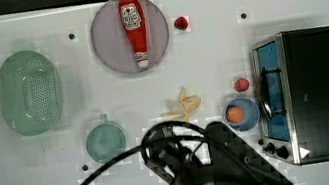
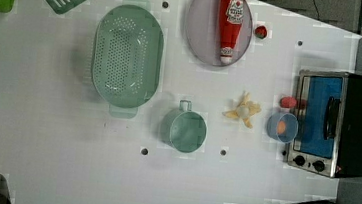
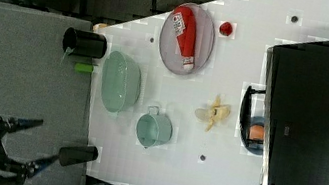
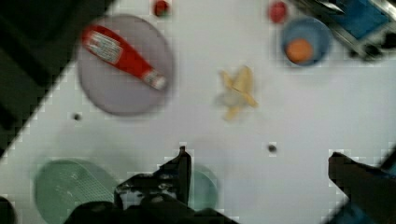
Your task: Pick banana from table and place on oven.
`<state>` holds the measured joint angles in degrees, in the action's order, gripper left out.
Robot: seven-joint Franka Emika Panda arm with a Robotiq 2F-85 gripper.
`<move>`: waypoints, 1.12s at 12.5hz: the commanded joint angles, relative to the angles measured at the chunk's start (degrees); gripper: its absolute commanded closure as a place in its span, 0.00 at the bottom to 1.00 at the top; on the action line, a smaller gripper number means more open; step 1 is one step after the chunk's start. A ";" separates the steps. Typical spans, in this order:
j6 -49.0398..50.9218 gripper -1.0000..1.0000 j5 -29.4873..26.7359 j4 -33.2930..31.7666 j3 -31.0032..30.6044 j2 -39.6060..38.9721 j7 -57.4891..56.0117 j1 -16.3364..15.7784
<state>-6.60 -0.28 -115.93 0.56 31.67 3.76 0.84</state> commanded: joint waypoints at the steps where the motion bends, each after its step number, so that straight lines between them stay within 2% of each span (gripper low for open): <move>1: -4.24 0.00 0.82 -7.73 0.89 -8.55 1.10 0.51; 7: -24.80 0.00 0.82 -17.02 2.01 -21.06 1.10 0.58; 14: -44.62 0.00 0.82 -20.91 4.61 -38.51 0.95 0.66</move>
<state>-50.81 -0.14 -137.98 4.38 -6.70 3.84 0.67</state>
